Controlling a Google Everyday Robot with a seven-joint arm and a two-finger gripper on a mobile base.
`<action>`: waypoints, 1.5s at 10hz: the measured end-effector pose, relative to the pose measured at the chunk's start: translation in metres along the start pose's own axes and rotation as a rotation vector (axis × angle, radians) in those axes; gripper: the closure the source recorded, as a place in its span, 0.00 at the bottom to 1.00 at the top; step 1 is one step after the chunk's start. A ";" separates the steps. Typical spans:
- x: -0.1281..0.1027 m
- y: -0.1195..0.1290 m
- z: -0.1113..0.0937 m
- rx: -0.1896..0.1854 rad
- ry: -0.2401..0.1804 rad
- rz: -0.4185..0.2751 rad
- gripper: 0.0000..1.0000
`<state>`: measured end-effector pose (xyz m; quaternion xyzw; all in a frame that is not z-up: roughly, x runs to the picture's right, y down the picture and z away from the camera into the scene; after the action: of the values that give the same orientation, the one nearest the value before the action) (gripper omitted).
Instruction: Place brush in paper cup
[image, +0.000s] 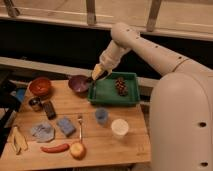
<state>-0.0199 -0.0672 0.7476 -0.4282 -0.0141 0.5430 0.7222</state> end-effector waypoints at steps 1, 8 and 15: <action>0.003 -0.001 -0.001 0.001 -0.010 0.013 1.00; 0.099 -0.040 -0.045 0.028 -0.047 0.181 1.00; 0.167 -0.061 -0.077 -0.007 -0.079 0.330 1.00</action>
<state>0.1330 0.0168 0.6628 -0.4058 0.0262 0.6704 0.6207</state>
